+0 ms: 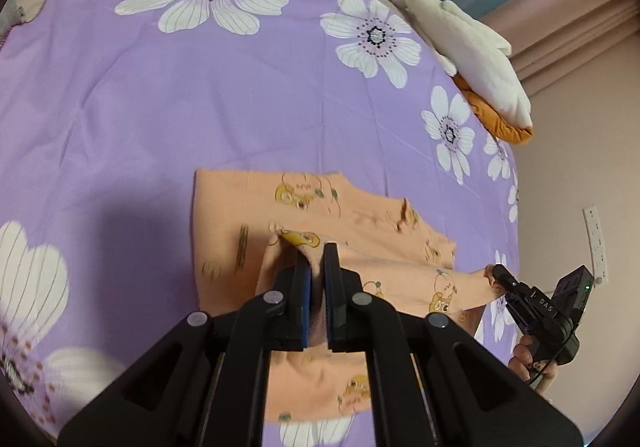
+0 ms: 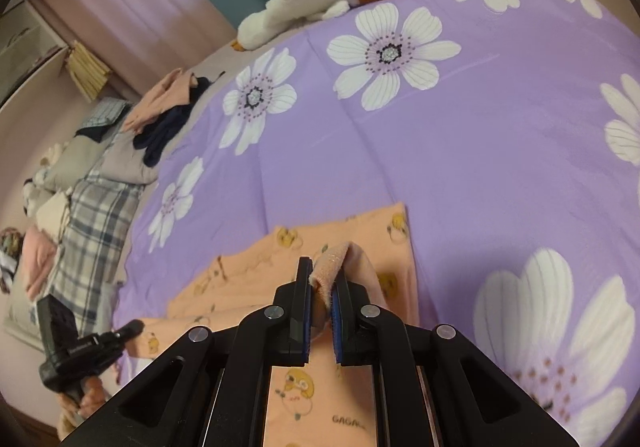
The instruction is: Fold small clothes
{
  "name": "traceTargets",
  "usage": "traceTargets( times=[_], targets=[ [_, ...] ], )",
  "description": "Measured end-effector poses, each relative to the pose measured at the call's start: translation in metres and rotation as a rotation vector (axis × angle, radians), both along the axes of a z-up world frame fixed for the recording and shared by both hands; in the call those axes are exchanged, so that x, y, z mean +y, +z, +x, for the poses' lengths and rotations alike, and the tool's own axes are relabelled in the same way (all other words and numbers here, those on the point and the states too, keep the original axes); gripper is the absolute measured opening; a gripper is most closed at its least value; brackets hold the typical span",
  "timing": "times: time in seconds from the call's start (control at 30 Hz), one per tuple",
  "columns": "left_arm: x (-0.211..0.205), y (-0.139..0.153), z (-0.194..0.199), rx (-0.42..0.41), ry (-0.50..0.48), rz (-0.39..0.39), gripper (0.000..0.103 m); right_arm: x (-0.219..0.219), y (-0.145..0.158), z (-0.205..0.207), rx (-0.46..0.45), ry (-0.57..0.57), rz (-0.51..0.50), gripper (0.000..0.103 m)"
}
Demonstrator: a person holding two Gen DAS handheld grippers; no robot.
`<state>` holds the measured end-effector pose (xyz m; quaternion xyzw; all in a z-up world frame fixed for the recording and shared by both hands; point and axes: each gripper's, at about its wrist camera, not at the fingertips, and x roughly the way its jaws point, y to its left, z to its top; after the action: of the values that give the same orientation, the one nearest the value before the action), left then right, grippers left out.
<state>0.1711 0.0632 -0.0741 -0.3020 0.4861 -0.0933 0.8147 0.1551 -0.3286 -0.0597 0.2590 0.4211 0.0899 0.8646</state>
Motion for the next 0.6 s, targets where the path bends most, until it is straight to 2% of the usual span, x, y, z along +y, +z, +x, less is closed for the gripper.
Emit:
traceTargets(
  times=[0.23, 0.4, 0.6],
  targets=[
    [0.012, -0.032, 0.041, 0.082, 0.054, -0.02, 0.004, 0.001, -0.033, 0.05, 0.11, -0.009, 0.002, 0.01],
    [0.015, -0.049, 0.058, 0.124, 0.059, -0.016, 0.004, 0.004, -0.049, 0.069, 0.163, -0.021, -0.009, 0.01],
    [0.025, -0.063, 0.073, 0.162, 0.079, -0.088, 0.006, 0.005, -0.053, 0.083, 0.181, -0.043, -0.023, 0.01]
  ],
)
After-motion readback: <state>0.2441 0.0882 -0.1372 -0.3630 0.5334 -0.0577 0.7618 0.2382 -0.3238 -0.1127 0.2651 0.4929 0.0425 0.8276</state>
